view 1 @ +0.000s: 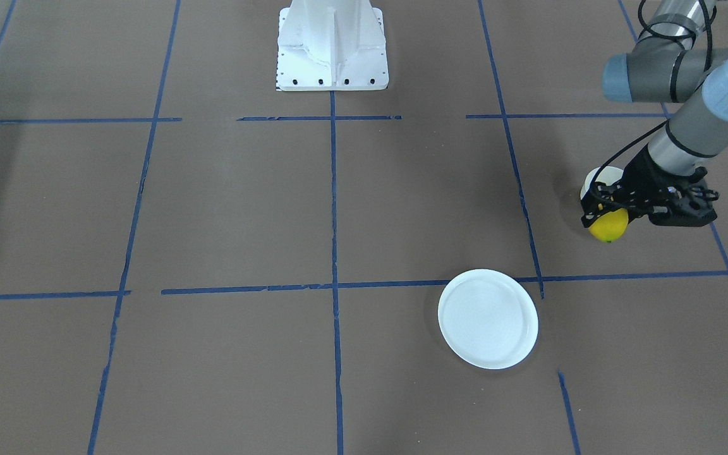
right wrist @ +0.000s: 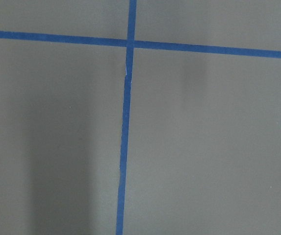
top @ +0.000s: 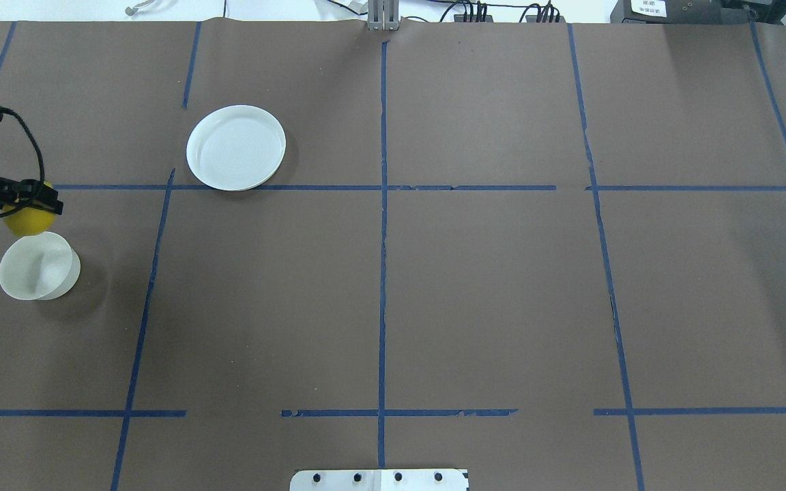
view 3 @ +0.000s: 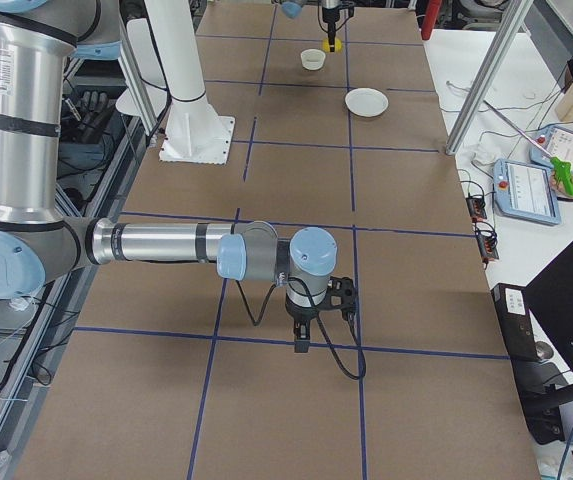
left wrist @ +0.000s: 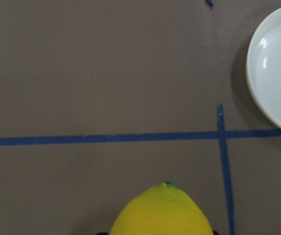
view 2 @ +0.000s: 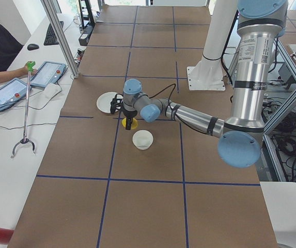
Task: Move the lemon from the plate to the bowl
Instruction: 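Lower the lemon into the white bowl and open the left gripper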
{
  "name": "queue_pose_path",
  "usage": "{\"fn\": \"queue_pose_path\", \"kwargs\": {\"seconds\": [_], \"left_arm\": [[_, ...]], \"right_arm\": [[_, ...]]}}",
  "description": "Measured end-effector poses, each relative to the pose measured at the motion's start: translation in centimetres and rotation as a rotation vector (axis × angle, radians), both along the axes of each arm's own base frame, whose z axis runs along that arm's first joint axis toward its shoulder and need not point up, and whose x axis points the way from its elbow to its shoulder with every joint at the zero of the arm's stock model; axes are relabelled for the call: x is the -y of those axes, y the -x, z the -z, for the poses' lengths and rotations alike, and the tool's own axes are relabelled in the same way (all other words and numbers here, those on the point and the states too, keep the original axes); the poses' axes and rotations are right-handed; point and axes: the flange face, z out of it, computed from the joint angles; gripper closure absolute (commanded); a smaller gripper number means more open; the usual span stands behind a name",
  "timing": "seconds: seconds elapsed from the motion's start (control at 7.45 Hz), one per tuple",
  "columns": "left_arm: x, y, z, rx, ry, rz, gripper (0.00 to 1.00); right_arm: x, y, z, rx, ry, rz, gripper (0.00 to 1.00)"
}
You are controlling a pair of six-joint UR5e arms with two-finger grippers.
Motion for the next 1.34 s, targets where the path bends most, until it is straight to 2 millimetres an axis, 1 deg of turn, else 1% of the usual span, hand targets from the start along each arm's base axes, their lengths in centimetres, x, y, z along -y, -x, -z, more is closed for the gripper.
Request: {"fn": "queue_pose_path", "kwargs": {"seconds": [0.13,0.27,0.4,0.54,0.67,0.8,1.34], "left_arm": [[-2.0,0.9,-1.9,-0.005,0.012,0.018,1.0],[-3.3,0.5,-2.8,-0.006,0.042,0.036,1.0],[-4.4,-1.1,-3.4,0.001,0.067,0.046,1.0],[-5.0,-2.4,-3.9,0.005,0.076,0.05,1.0],[-5.3,-2.9,-4.1,0.005,0.074,0.049,0.28],[-5.4,-3.2,-4.3,0.007,0.066,0.041,0.0],[-5.4,-3.3,-4.4,0.009,0.037,0.007,0.0]], "right_arm": [[0.0,0.0,0.0,0.0,0.0,0.0,0.0],[0.0,0.0,0.0,0.0,0.0,0.0,0.0],[0.0,0.0,0.0,0.0,0.0,0.0,0.0],[0.0,0.0,0.0,0.0,0.0,0.0,0.0],[0.0,0.0,0.0,0.0,0.0,0.0,0.0],[0.0,0.0,0.0,0.0,0.0,0.0,0.0],[0.0,0.0,0.0,0.0,0.0,0.0,0.0]]}}
